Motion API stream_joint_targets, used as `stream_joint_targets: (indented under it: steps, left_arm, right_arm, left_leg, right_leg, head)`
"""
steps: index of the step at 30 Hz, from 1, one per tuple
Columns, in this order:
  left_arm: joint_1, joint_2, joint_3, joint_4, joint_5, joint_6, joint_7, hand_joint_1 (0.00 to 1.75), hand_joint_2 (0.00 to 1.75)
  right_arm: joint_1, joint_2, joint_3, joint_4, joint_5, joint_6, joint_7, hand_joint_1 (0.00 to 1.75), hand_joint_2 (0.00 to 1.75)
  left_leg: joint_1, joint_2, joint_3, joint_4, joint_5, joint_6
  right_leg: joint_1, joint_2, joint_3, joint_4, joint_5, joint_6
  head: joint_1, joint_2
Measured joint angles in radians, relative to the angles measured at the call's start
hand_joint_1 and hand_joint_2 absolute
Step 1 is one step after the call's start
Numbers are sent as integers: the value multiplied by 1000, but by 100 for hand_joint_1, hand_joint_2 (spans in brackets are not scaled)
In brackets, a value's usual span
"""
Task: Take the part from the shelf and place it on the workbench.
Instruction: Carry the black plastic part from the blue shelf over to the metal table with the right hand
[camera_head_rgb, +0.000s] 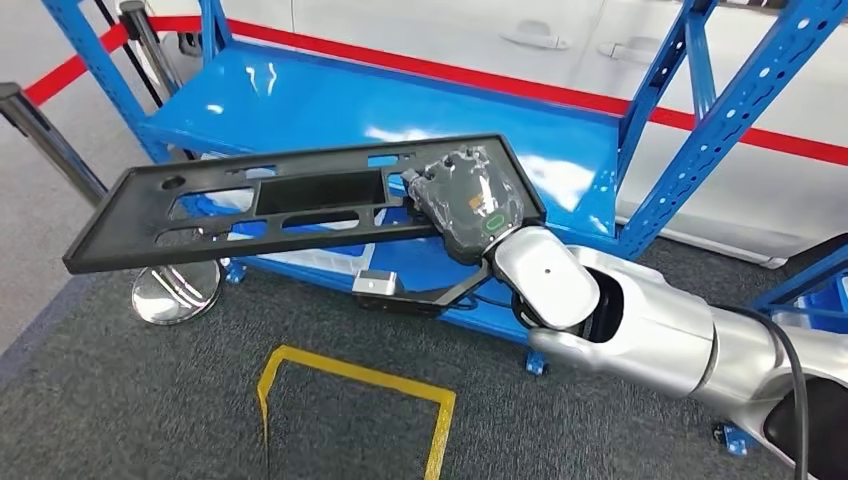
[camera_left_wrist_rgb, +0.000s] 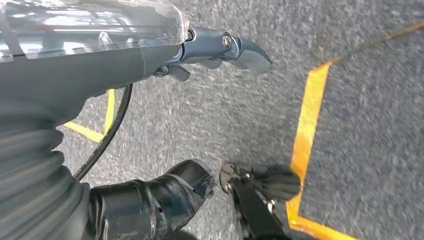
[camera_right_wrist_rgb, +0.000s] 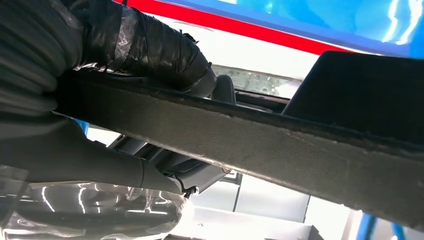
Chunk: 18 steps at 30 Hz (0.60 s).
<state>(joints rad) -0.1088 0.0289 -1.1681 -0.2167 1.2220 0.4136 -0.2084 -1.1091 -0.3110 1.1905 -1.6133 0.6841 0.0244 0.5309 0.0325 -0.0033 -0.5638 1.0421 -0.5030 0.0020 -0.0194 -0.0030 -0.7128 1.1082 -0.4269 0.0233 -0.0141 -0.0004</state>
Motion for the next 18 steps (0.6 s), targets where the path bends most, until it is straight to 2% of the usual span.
stream_joint_targets:
  steps: [2,3,4,5,6,8,10,11,13,15,16,18]
  left_arm:
    - [0,1,0,0,-1,1,1,0,175]
    - [0,1,0,0,-2,1,1,0,175]
    - [1,1,0,0,-3,1,1,0,175]
    - [2,1,-1,0,-4,1,1,0,175]
    - [2,1,-1,0,-5,1,0,0,175]
    - [2,0,-1,0,-6,1,-1,0,175]
    - [0,0,-2,0,-6,1,-1,0,175]
    - [-1,0,-2,0,-6,1,-1,0,175]
    - [-2,1,-3,0,-6,1,-1,0,175]
    - [-1,1,-3,0,-6,0,-1,0,175]
    - [0,1,-3,0,-6,0,0,0,175]
    - [1,1,-3,0,-6,-1,2,0,175]
  right_arm:
    - [2,0,0,0,-2,1,0,175,175]
    - [4,0,0,0,-2,2,0,175,175]
    - [6,0,0,0,-3,2,0,175,175]
    - [9,0,0,0,-3,3,0,175,175]
    - [10,0,0,0,-3,3,0,175,175]
    - [10,0,0,0,-4,3,0,175,175]
    - [7,0,0,-1,-5,4,0,175,175]
    - [6,0,0,-2,-5,4,0,175,175]
    - [4,0,0,-2,-5,4,0,175,175]
    - [3,0,0,-3,-5,6,0,175,175]
    - [4,0,0,-3,-6,7,0,175,175]
    - [6,0,0,-2,-7,8,0,175,175]
  left_leg:
    - [-4,1,-11,0,11,13]
    - [-6,1,-17,0,16,17]
    - [-10,1,-22,1,19,19]
    - [-13,0,-25,1,22,20]
    - [-16,-1,-26,1,23,20]
    - [-21,-1,-27,0,24,19]
    - [-21,-1,-33,-1,28,14]
    - [-19,0,-35,-3,30,10]
    - [-18,1,-34,-9,34,0]
    - [-20,1,-41,4,15,-9]
    - [-20,1,-57,38,-12,-14]
    - [-16,1,-106,152,-75,-22]
  right_leg:
    - [1,0,-45,123,-76,1]
    - [2,1,-64,182,-104,0]
    - [3,1,-71,215,-113,-3]
    - [6,1,-62,212,-104,-9]
    - [10,1,-34,172,-80,-18]
    - [22,2,42,45,-28,-46]
    - [34,1,84,-37,-7,-67]
    - [38,0,87,-47,-9,-72]
    - [40,-1,92,-68,-3,-74]
    - [30,-6,106,-102,7,-72]
    - [24,-8,112,-118,13,-70]
    - [19,-10,110,-121,19,-68]
  head:
    - [4,0]
    - [5,0]
    - [5,0]
    - [5,0]
    - [5,0]
    - [4,0]
    - [2,0]
    - [1,0]
    - [4,0]
    - [4,0]
    - [4,0]
    - [2,0]
